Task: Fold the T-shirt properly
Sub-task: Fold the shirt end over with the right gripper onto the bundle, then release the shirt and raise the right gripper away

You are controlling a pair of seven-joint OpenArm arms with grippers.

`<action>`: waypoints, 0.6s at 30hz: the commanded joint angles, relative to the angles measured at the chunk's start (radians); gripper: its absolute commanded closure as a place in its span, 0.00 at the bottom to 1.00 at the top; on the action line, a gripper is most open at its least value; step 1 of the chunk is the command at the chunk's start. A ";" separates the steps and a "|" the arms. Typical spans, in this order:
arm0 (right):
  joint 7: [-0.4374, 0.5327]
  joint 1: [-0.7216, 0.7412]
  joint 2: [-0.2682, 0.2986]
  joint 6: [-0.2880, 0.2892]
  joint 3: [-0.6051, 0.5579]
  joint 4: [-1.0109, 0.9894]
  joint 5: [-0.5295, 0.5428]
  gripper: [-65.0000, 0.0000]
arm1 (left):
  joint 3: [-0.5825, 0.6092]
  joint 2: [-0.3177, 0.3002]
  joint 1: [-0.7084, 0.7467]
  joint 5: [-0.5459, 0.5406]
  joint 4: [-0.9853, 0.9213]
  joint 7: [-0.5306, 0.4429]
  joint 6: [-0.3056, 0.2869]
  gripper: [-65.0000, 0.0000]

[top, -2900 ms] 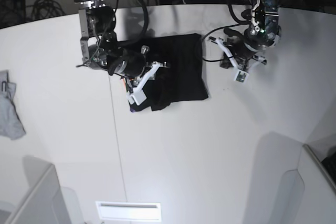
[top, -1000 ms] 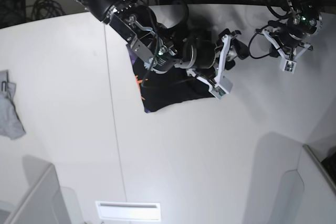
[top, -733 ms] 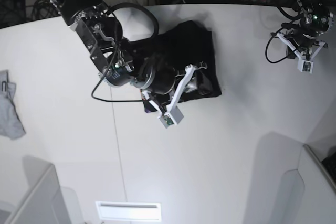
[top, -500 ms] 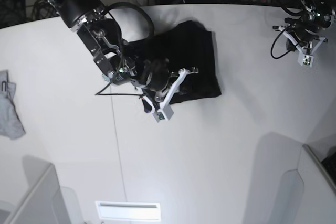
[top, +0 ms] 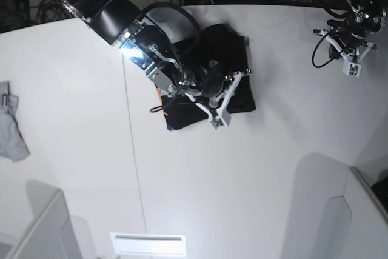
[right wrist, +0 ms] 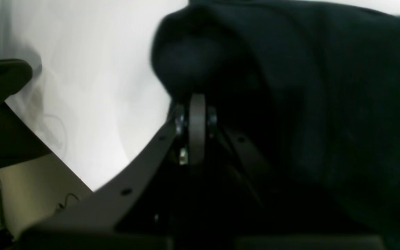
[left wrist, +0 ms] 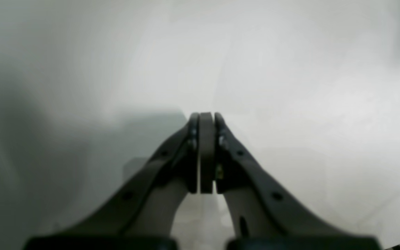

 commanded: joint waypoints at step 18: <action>0.010 0.050 0.013 0.001 0.014 0.230 0.007 1.00 | 0.004 0.002 0.030 -0.246 0.051 0.044 -0.009 1.00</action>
